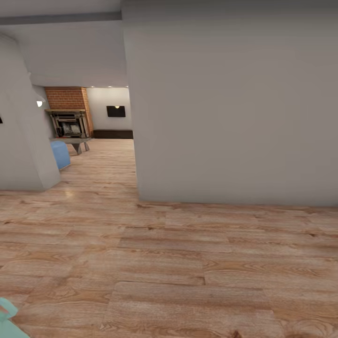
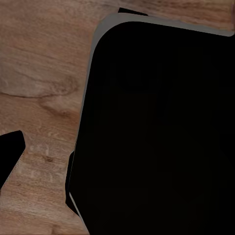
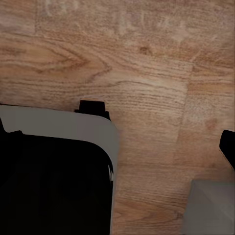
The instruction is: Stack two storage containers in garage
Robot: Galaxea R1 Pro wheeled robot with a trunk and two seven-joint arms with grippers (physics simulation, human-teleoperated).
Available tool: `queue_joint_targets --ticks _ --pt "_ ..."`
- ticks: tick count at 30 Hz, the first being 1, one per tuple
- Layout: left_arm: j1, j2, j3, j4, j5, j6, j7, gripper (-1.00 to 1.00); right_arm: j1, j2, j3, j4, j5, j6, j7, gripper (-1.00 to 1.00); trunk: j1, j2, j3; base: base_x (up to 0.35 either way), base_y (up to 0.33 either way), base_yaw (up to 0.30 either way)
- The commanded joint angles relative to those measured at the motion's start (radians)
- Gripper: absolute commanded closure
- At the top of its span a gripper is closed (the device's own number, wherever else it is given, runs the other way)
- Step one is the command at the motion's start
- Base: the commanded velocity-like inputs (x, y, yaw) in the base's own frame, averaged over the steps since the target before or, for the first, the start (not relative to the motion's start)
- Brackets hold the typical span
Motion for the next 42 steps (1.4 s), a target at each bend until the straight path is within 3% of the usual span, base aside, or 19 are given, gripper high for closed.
queue_joint_targets --ticks 1,32,42 --pt "0.000 0.000 0.003 -0.001 0.005 -0.002 0.001 -1.00 -0.001 0.001 0.008 0.003 -0.008 -0.006 0.000 -1.00 0.001 0.000 -0.001 0.322 0.000 0.000" --pt "0.000 -0.002 0.003 -0.001 0.005 -0.002 0.001 -1.00 -0.001 0.002 0.008 0.003 -0.006 -0.010 0.008 -1.00 0.001 0.000 -0.001 0.322 0.000 0.002" --pt "0.000 -0.002 0.003 -0.001 0.005 -0.002 0.001 -1.00 -0.001 -0.004 0.008 0.003 -0.005 -0.017 0.006 -1.00 0.001 0.000 -0.004 0.322 0.000 0.214"
